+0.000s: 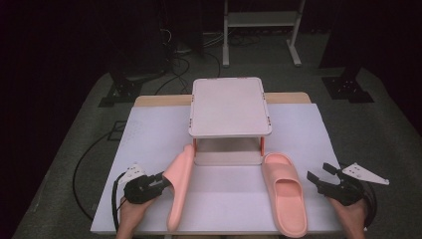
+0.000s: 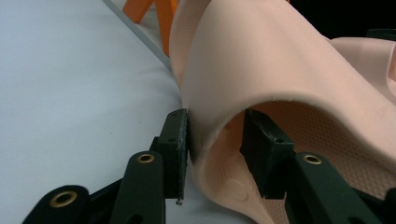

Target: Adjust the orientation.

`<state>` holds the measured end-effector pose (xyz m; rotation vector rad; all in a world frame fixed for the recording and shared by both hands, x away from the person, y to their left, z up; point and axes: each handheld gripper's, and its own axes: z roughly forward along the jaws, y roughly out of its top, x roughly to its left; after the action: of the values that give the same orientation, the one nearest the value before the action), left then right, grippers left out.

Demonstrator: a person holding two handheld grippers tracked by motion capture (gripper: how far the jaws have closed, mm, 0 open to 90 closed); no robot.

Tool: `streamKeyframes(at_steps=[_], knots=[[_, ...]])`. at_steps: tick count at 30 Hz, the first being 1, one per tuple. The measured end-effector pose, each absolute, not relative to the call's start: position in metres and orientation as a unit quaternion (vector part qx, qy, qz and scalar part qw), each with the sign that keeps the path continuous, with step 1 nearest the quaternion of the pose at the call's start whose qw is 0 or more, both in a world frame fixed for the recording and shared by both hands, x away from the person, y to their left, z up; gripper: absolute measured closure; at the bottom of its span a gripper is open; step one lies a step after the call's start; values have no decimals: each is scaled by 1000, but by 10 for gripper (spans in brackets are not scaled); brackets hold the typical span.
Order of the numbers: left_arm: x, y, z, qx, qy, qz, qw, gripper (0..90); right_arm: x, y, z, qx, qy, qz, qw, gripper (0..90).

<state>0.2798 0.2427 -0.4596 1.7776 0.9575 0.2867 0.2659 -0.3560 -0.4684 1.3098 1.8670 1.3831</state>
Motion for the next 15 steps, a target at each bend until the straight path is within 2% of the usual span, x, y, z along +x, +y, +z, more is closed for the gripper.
streamKeyframes(at_steps=[7,9,15], knots=[[281,227,-462,759,395,130,501,553,266,-356,-469,477,681,504,236,220],[281,221,-462,762,391,133,499,508,266,-357,-468,476,681,504,236,220],[280,212,-462,772,378,142,491,496,264,-357,-468,477,679,506,235,220]])
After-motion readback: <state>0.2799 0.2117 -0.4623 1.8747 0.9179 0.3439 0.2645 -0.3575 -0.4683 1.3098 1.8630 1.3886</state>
